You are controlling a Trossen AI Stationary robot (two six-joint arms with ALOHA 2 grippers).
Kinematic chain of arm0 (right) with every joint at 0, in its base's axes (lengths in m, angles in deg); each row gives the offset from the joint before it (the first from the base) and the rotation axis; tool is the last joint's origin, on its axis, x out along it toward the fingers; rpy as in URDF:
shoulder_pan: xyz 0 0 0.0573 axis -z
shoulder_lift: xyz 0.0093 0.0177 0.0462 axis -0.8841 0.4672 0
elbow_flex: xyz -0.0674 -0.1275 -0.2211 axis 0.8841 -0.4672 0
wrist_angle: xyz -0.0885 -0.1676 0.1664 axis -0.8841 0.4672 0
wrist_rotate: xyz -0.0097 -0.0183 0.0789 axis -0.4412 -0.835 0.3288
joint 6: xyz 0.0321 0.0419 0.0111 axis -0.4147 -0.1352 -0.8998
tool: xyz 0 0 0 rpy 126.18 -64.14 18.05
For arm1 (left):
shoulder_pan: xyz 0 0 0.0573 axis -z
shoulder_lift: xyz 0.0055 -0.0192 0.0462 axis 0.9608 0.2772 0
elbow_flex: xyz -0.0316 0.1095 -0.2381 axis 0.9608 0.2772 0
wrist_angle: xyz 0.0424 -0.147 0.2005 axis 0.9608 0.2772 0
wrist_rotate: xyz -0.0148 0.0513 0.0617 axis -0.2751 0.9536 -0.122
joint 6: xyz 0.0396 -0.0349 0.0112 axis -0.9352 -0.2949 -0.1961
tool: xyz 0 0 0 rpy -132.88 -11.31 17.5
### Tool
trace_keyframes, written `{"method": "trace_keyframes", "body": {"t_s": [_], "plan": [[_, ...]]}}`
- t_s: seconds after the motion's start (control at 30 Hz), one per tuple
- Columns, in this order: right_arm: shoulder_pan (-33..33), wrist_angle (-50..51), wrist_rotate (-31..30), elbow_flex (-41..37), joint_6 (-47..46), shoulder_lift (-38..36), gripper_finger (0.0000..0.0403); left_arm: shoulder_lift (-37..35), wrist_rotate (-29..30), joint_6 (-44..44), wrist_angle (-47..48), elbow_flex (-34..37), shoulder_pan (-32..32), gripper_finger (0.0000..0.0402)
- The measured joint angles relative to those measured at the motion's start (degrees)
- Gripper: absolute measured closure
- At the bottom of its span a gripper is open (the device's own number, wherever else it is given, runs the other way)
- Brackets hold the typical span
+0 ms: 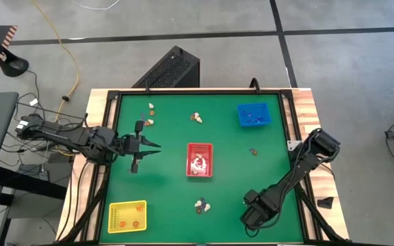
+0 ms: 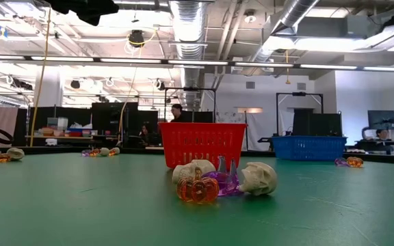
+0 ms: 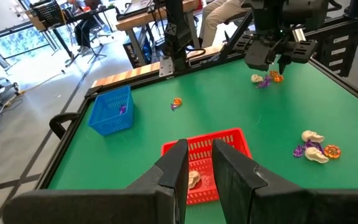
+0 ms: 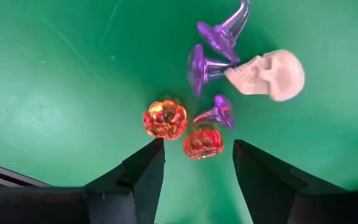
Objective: Sort Halloween decoration
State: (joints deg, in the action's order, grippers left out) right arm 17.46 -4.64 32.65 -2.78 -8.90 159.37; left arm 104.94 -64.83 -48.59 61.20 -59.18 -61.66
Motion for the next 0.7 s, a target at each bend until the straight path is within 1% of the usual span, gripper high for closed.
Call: {"method": "trace_keyframes", "body": {"t_s": [0.17, 0.7], "plan": [[-0.1, -1.4, 0.0, 0.0, 0.1, 0.0, 0.0183, 0.0, 0.0, 0.0, 0.0, 0.0, 0.0, 0.0340], [-0.3, -1.2, 0.8, 0.0, 1.5, 0.0, 0.0183, 0.0, 0.0, 0.0, 0.0, 0.0, 0.0, 0.0340]]}}
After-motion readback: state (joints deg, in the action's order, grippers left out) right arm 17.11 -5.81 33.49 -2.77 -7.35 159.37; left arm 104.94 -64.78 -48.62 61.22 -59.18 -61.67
